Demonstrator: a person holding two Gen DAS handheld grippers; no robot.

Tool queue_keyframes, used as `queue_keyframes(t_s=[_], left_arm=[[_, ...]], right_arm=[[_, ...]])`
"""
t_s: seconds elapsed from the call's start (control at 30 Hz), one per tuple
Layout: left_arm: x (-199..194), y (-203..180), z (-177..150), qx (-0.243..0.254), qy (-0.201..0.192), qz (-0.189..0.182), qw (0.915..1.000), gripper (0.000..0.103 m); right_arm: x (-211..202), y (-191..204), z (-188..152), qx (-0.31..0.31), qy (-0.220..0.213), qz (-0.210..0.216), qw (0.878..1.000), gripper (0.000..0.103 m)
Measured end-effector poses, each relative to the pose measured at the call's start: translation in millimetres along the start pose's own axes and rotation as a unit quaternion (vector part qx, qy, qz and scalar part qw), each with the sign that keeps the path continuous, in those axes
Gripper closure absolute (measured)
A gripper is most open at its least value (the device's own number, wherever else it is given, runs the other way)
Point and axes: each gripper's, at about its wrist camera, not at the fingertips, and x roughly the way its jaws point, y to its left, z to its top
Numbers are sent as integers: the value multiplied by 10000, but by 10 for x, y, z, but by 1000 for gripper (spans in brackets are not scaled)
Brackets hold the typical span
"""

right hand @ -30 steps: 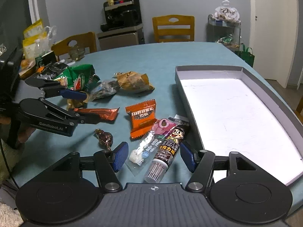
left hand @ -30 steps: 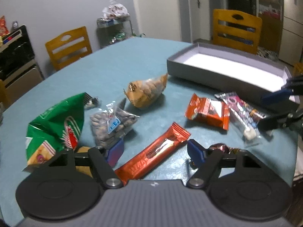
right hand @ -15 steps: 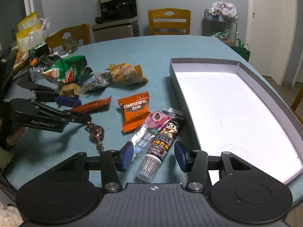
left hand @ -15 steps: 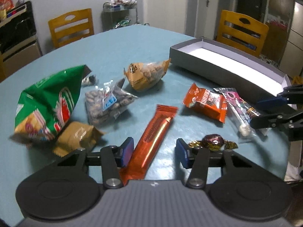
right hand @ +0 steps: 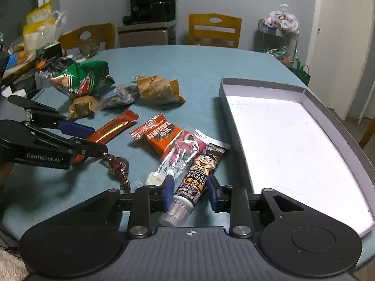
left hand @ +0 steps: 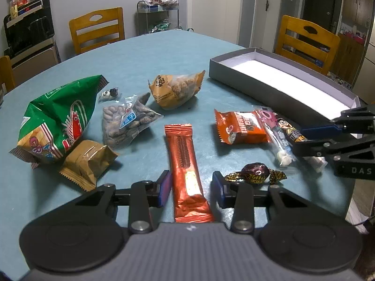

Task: Organize snacks
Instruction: 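Grasp the orange chocolate bar with the left tool while the right tool grasps the candy tube, then carry both snacks into the grey box and open both tools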

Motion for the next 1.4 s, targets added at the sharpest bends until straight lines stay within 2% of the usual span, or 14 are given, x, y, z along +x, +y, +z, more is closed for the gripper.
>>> queue_keyframes(t_s=[0.2,0.37,0.43,0.47,0.5,0.63,0.73,1.0,1.4], left_arm=[[18,1,-10,-43,-105,88,9999,66],[28,15,-63,-250,-340,176,9990,66],[32,22,-86,-289,-427,187,9985,68],[32,38,-89,-334,-449,149,9983,79],[33,58,-90,-386,-462,127,9981,84],[37,115,-94,-522,-468,34,9975,85],[23,117,-89,-525,-499,123,9973,85],[-176,167,-18,-601,-790,175,9949,85],[-429,13,183,-333,-1114,58,9932,85]], right_arm=[[86,35,9,-23,133,-182,9997,73],[146,53,4,-82,-44,-249,9996,73],[156,47,-4,-102,-127,-241,9996,77],[158,41,-7,-92,-171,-248,9995,78],[156,32,-8,-67,-195,-232,9995,78],[133,6,1,17,-290,-128,9995,78],[77,3,8,-5,-453,-95,9989,79],[-73,-54,88,-5,-816,-85,9966,79],[-381,-175,244,-21,-1454,-216,9891,79]])
